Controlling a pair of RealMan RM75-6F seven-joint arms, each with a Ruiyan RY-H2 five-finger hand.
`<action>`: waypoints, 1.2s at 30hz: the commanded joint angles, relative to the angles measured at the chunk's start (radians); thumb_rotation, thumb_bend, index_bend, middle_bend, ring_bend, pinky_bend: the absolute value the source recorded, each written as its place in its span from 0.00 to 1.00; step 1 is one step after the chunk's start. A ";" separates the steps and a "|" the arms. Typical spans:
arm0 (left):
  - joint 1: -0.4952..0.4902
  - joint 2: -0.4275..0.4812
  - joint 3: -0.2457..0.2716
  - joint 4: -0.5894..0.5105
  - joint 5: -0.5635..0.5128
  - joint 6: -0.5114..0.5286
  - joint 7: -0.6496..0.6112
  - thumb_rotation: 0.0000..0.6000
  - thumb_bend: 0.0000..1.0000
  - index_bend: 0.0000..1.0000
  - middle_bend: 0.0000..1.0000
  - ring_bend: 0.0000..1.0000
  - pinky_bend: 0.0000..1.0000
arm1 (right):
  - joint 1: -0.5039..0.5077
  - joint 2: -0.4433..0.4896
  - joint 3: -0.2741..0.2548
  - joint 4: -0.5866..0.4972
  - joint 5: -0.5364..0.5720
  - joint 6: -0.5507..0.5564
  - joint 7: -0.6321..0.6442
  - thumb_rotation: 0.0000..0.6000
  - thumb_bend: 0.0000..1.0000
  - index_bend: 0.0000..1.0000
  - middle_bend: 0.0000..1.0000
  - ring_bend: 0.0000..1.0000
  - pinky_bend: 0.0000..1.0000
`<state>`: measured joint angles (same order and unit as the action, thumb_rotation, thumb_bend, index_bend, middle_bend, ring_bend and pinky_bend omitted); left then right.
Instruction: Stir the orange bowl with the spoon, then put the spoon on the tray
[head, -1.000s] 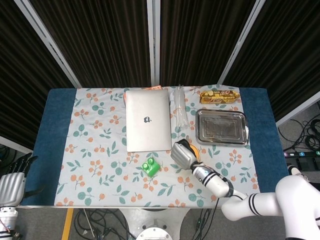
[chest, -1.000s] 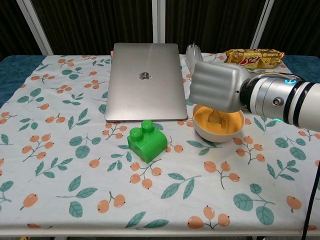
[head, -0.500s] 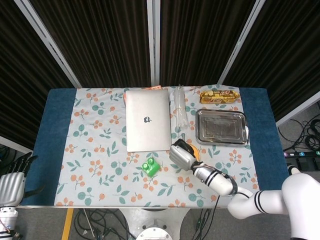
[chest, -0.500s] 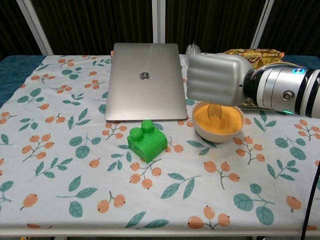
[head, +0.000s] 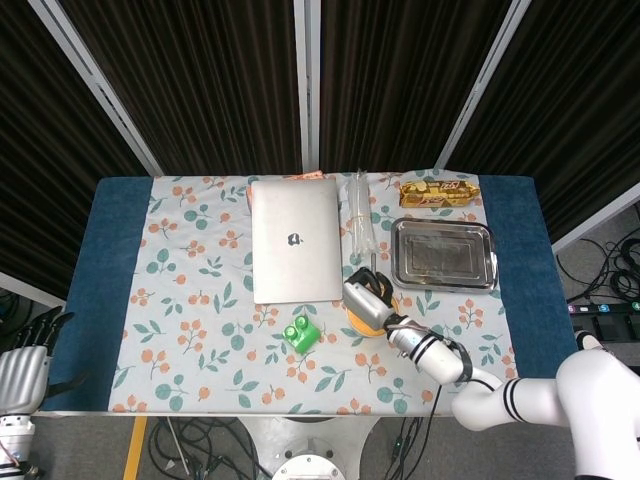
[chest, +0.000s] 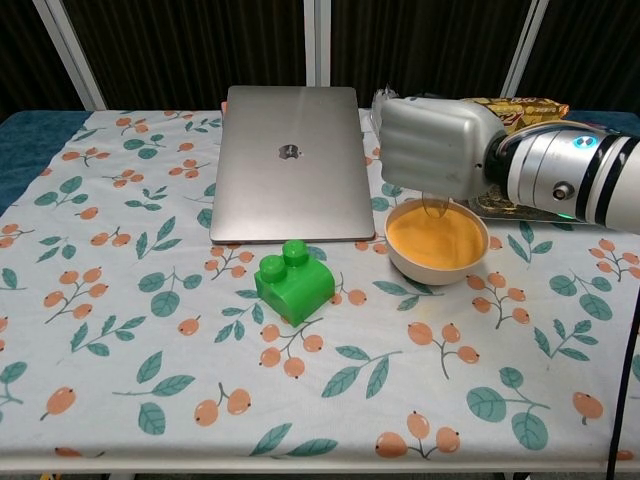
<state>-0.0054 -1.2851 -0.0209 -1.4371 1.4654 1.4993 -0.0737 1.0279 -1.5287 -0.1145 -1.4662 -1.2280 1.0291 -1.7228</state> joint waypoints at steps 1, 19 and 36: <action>-0.001 -0.001 -0.001 -0.001 0.003 0.002 0.001 1.00 0.14 0.22 0.20 0.12 0.18 | 0.001 0.026 0.014 -0.058 -0.005 0.000 0.001 1.00 0.50 0.85 0.98 0.97 1.00; 0.004 -0.004 0.004 0.002 0.001 0.000 0.000 1.00 0.14 0.22 0.20 0.12 0.18 | -0.055 -0.126 -0.012 0.129 -0.006 -0.023 0.026 1.00 0.51 0.97 1.00 0.97 1.00; 0.006 -0.002 0.001 0.002 0.006 0.009 -0.003 1.00 0.14 0.22 0.20 0.12 0.18 | -0.050 -0.041 0.031 0.057 -0.073 0.032 -0.043 1.00 0.44 0.92 1.00 0.97 1.00</action>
<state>0.0003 -1.2875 -0.0201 -1.4347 1.4715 1.5082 -0.0766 0.9782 -1.5800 -0.0826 -1.3974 -1.2918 1.0547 -1.7539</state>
